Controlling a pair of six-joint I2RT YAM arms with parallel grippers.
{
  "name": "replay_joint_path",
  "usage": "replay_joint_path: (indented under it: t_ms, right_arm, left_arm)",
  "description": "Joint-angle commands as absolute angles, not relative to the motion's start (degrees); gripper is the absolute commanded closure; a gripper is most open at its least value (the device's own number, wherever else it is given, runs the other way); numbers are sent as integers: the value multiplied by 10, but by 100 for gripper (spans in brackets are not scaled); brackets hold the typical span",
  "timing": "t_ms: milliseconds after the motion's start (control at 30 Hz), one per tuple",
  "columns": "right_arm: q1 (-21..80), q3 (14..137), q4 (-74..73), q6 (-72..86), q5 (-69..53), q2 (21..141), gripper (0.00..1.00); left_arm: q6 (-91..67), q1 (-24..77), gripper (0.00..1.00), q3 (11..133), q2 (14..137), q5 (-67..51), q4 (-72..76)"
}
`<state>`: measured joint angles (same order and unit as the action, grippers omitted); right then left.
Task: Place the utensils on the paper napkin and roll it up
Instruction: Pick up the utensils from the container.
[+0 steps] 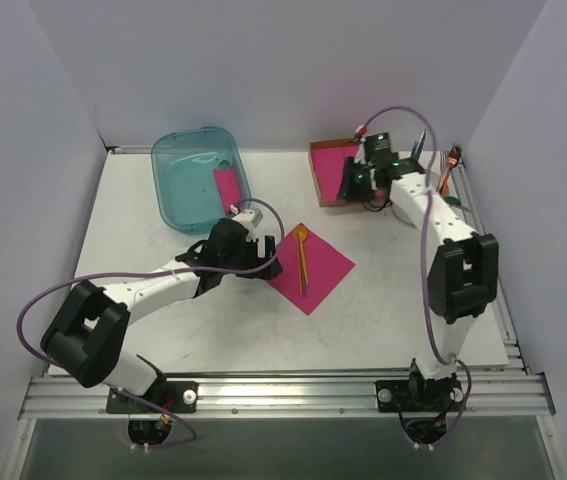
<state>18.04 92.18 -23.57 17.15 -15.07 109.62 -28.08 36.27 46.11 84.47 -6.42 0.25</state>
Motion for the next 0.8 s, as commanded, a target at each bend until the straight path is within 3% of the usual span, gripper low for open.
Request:
replay_joint_path:
  t_ms: [0,433,667,767]
  right_arm:
    - [116,921,-203,187,-84,1008,75]
    - [34,1009,-191,175,109,1056,74]
    - [-38,1020,-174,183,119,1083,78]
    - [-54,1025,-165,184,120,1095,73]
  left_arm:
    - [-277,362,6,478,841,-75,24]
    - [-269,366,6,472,838,-92,40]
    - [-257,376,6,461,830,-119,74]
    - [-252,381,6,460,825,-121,80]
